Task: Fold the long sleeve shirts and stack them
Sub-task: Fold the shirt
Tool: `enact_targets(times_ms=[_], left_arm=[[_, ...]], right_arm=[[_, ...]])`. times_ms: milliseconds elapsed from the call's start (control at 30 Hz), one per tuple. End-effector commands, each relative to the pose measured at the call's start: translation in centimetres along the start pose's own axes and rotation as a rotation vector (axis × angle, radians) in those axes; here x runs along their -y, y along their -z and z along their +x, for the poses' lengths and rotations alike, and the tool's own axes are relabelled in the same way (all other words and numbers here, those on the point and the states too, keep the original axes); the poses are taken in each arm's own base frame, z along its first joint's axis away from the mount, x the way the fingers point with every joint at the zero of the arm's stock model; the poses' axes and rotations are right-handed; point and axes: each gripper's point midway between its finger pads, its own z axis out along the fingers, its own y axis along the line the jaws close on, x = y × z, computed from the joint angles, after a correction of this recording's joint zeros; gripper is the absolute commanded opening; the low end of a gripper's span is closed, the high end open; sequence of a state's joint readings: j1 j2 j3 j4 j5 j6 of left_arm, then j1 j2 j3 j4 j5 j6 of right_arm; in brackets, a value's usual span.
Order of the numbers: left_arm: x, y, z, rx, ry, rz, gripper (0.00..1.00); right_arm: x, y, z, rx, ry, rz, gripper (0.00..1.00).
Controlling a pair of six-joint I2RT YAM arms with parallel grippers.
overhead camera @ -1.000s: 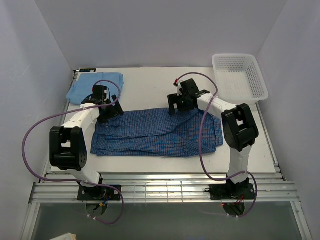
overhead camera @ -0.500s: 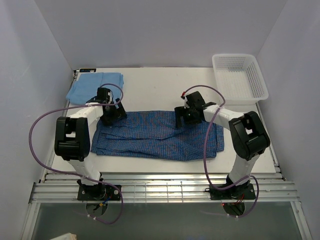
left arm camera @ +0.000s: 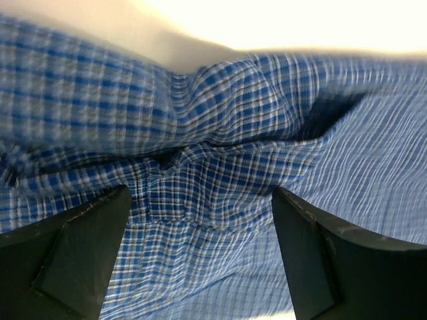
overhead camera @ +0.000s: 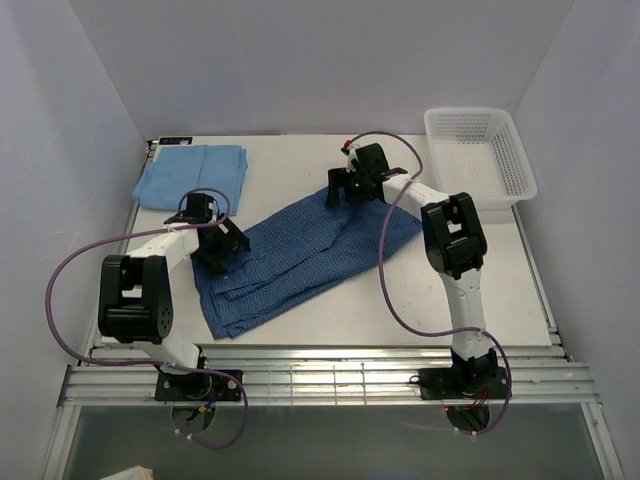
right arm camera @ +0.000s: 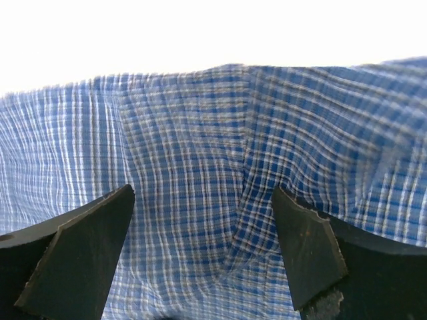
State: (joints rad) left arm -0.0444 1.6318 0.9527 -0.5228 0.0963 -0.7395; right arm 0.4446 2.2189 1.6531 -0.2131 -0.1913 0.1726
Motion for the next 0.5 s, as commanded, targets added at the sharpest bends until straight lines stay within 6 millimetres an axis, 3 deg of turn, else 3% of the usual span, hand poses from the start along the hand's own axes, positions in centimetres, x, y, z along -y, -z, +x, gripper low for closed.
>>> enact_targets(times_ms=[0, 67, 100, 133, 167, 200, 467], left_arm=[[-1.2, 1.4, 7.1, -0.206, 0.157, -0.037, 0.98], [-1.1, 2.4, 9.1, -0.249, 0.177, -0.007, 0.98], [-0.6, 2.8, 10.5, -0.29, 0.179, 0.014, 0.98], [-1.0, 3.0, 11.9, -0.323, 0.187, 0.006, 0.98], [-0.6, 3.6, 12.5, -0.328, 0.184, 0.028, 0.98], [-0.3, 3.8, 13.8, -0.348, 0.173, 0.029, 0.98], [2.0, 4.2, 18.4, -0.419, 0.049, 0.128, 0.98]], right_arm=[[-1.7, -5.6, 3.9, -0.141, -0.058, -0.162, 0.9], [-2.1, -7.8, 4.4, -0.157, -0.083, -0.201, 0.9], [-3.1, -8.2, 2.4, -0.113, -0.061, -0.226, 0.9], [-3.2, -8.8, 1.9, -0.1, -0.062, -0.228, 0.9], [-2.9, -9.9, 2.5, -0.118, -0.084, -0.223, 0.9], [-3.8, -9.9, 0.4, -0.075, -0.095, -0.252, 0.9], [-5.4, -12.1, -1.9, 0.032, -0.188, -0.324, 0.9]])
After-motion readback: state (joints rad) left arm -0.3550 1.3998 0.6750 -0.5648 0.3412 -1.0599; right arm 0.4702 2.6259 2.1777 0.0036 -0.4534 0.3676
